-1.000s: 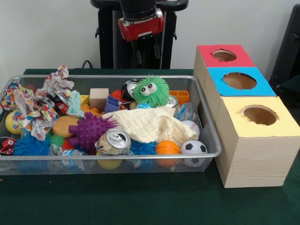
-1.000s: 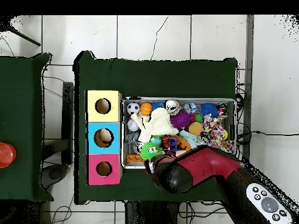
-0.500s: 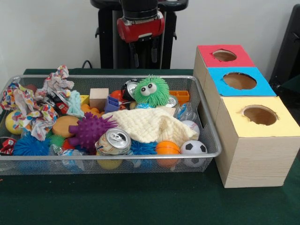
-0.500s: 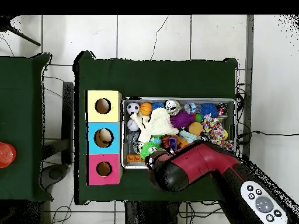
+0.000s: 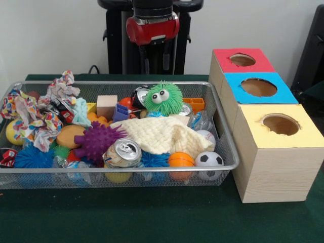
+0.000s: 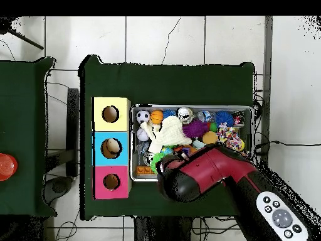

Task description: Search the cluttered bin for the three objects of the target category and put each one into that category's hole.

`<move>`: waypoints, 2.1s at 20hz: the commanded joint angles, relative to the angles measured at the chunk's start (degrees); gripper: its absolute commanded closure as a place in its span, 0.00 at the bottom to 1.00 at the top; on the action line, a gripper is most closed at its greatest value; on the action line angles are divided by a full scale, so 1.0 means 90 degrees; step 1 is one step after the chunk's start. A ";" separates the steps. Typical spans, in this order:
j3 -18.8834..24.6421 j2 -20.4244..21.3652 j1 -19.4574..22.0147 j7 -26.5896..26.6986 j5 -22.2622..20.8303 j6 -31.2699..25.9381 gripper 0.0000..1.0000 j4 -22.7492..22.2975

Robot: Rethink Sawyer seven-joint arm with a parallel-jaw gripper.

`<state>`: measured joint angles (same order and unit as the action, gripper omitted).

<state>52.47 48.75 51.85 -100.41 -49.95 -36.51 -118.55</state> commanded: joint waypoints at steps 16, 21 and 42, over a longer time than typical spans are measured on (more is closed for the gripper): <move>0.0387 -0.1024 0.1243 0.5418 -0.0381 -0.1114 0.00 0.1163; 0.0194 -0.0994 0.1290 0.5129 -0.0552 -0.0637 0.00 0.0960; -0.0620 -0.2383 0.1246 0.4253 -0.1129 -0.0017 0.00 0.1342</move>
<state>50.74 33.07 63.59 -69.30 -55.67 -39.31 -112.95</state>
